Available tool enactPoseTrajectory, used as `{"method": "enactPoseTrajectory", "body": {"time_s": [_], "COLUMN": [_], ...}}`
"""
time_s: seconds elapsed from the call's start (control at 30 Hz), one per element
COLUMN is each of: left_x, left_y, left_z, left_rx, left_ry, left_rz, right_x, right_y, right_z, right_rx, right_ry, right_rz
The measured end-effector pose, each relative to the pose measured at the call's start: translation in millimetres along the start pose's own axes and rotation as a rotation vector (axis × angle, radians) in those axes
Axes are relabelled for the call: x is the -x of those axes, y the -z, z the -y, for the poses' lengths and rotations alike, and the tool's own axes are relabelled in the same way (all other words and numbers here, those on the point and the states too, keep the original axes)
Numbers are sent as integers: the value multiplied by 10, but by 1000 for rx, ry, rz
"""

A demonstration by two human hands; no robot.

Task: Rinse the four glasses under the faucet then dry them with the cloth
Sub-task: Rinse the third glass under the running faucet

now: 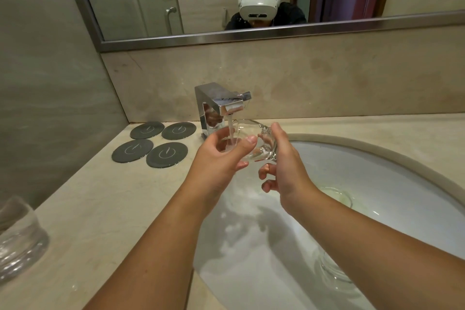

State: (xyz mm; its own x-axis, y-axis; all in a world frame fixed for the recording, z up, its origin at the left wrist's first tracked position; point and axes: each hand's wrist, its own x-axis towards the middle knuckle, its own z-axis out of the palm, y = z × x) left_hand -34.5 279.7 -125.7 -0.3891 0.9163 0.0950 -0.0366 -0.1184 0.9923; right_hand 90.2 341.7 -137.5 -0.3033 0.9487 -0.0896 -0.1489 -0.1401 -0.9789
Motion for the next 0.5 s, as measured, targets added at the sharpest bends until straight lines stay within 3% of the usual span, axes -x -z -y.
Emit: {"method": "enactPoseTrajectory", "body": {"time_s": [0.17,0.37,0.5], "left_x": [-13,9,5], "left_y": [2,-20,-26], "left_z": [43,18,21], "left_rx": [6,39,-14], "left_ry": [-3,74,105], "left_rz": [10,76,22], "right_x": [-12,-17,9], "right_y": [22,20,3], "right_z": [24,-10,-21], "right_rx": [-26,-40,-4], "right_ry": [-86,0,75], "right_rz": [-24,-35,-3]}}
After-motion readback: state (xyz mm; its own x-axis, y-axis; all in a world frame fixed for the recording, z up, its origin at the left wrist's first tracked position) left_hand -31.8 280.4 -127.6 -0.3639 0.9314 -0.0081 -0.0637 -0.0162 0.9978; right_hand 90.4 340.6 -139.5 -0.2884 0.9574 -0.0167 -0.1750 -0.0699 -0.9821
